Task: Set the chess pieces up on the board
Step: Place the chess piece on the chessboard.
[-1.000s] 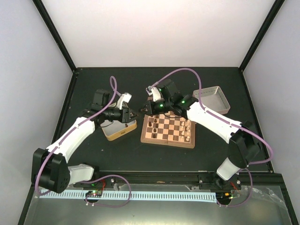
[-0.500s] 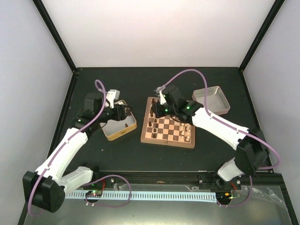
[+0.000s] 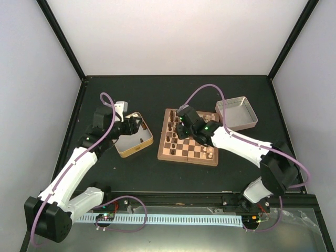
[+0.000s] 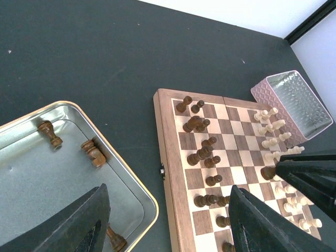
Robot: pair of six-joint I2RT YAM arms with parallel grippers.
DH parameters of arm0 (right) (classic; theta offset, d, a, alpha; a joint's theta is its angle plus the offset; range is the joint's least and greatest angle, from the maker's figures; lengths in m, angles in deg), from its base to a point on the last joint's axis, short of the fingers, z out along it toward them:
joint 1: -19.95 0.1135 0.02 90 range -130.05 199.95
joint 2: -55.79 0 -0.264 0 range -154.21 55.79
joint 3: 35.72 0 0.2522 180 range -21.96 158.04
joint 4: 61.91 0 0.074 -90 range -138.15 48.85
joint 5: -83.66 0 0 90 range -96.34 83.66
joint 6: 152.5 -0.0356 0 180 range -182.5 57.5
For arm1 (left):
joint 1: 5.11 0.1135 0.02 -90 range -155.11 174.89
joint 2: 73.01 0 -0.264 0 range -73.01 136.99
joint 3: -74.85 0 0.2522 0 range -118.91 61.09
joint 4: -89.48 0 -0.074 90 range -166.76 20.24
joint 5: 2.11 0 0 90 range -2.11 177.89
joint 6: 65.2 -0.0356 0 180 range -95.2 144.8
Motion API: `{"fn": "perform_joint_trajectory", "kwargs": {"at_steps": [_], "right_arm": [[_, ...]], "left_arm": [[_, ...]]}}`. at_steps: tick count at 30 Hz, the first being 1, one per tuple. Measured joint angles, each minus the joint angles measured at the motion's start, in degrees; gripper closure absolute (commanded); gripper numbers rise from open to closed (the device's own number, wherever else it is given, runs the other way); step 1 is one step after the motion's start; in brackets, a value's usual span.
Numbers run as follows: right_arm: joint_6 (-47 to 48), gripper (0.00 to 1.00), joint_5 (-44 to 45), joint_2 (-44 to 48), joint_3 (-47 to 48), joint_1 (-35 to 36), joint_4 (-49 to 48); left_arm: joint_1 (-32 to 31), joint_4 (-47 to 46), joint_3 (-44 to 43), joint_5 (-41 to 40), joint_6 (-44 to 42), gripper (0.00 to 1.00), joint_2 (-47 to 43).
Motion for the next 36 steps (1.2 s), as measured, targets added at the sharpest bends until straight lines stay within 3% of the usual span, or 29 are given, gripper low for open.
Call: {"fn": "perform_joint_trajectory", "kwargs": {"at_steps": [18, 36], "right_arm": [[3.0, 0.92, 0.8, -16.4, 14.6, -2.2, -4.4], [3.7, 0.91, 0.5, -23.6, 18.4, -2.2, -3.2]], "left_arm": [[0.0, 0.2, 0.0, -0.2, 0.4, 0.35, 0.8], [0.0, 0.5, 0.0, 0.5, 0.4, 0.35, 3.4]]}}
